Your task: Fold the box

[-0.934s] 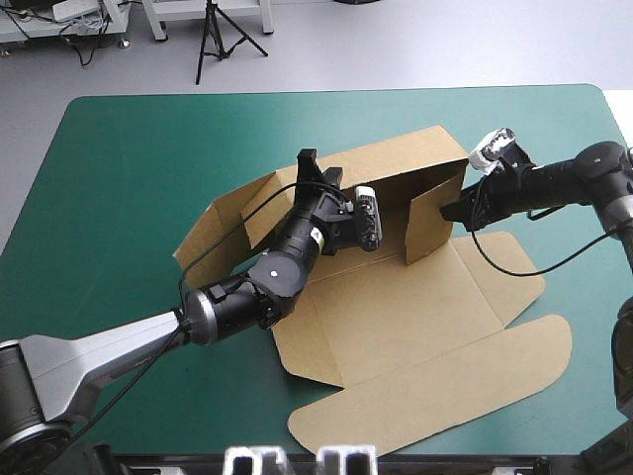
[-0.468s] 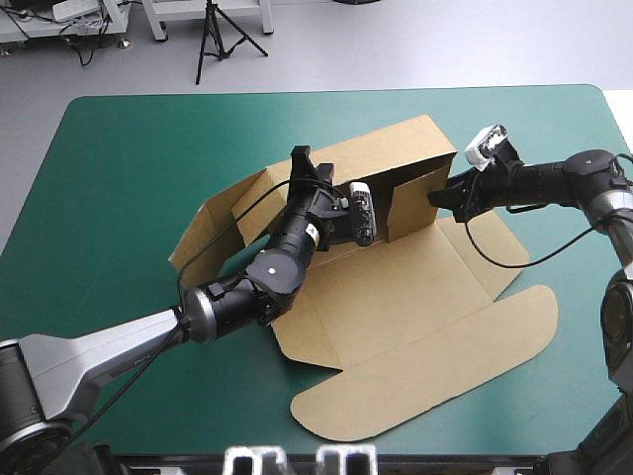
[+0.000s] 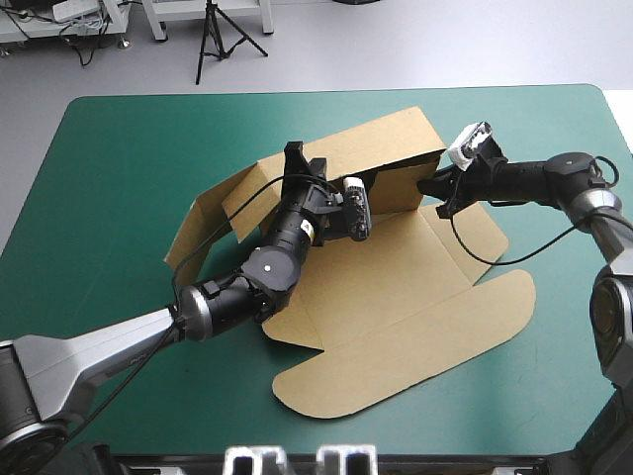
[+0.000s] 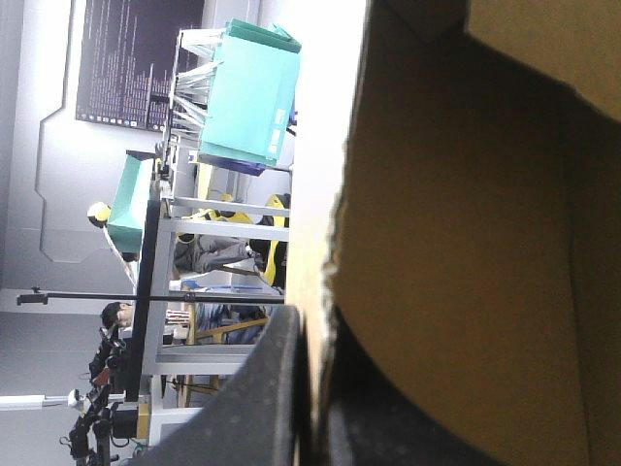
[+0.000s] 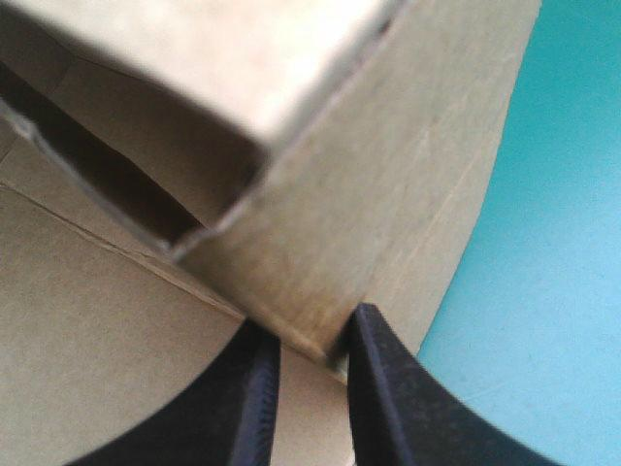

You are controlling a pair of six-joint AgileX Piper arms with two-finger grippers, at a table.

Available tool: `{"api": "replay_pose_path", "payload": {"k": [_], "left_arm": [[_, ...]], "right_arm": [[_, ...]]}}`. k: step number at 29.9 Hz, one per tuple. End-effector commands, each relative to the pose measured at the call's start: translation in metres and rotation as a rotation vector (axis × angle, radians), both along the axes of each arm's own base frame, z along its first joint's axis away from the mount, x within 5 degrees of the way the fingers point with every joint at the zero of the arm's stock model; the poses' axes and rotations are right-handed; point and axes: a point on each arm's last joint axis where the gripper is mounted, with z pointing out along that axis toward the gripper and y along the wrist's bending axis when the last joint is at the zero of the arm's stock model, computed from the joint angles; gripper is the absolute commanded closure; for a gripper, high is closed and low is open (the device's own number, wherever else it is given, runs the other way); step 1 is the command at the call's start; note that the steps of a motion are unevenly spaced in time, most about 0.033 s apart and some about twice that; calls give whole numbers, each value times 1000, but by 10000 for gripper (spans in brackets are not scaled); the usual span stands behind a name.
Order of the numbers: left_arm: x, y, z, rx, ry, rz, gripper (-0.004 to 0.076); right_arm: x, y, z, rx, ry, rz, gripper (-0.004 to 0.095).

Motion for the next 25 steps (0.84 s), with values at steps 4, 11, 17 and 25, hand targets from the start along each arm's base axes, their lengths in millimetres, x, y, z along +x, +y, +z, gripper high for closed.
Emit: {"api": "replay_pose_path", "payload": {"k": [4, 11, 17, 25], "left_arm": [[-18, -14, 24, -68, -18, -191, 733], [-18, -13, 24, -75, -12, -187, 733], [-17, -13, 23, -78, -8, -181, 733], [-17, -13, 23, -79, -7, -181, 733]], "right_arm": [[-1, 26, 35, 138, -90, -16, 923], [0, 35, 36, 143, -109, -18, 923], [-5, 32, 53, 144, -154, -54, 918], [-27, 26, 100, 95, -307, -105, 919]]}}
